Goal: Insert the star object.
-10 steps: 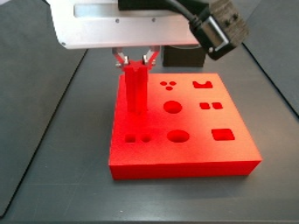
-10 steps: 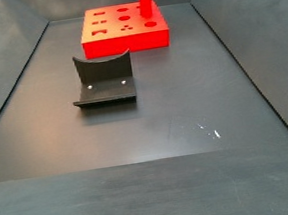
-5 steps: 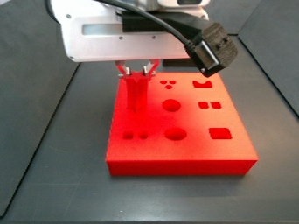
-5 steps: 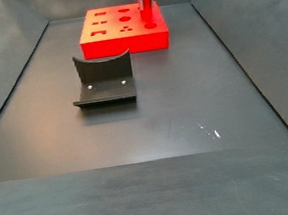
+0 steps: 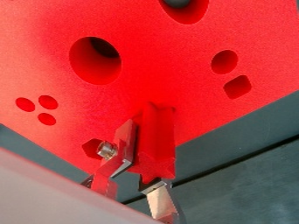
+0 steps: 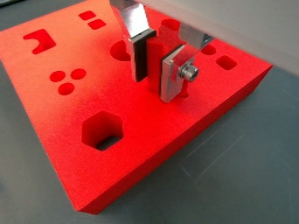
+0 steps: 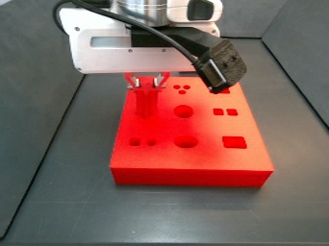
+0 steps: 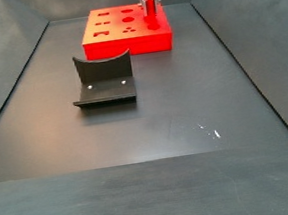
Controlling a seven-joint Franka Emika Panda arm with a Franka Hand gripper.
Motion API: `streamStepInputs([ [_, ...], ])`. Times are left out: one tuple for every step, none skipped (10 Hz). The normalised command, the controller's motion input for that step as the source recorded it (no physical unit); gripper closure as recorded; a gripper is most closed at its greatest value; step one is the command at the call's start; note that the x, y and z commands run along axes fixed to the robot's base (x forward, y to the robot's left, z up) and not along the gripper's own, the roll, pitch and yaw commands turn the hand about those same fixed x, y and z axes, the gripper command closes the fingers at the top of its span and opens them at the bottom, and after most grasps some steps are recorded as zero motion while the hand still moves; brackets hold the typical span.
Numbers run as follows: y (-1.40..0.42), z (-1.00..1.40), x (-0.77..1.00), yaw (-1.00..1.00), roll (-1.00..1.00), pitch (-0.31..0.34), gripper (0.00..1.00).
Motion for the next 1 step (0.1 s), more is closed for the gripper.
streamStepInputs([
  [0.00,0.00,0.00,0.00,0.00,0.000,1.00],
])
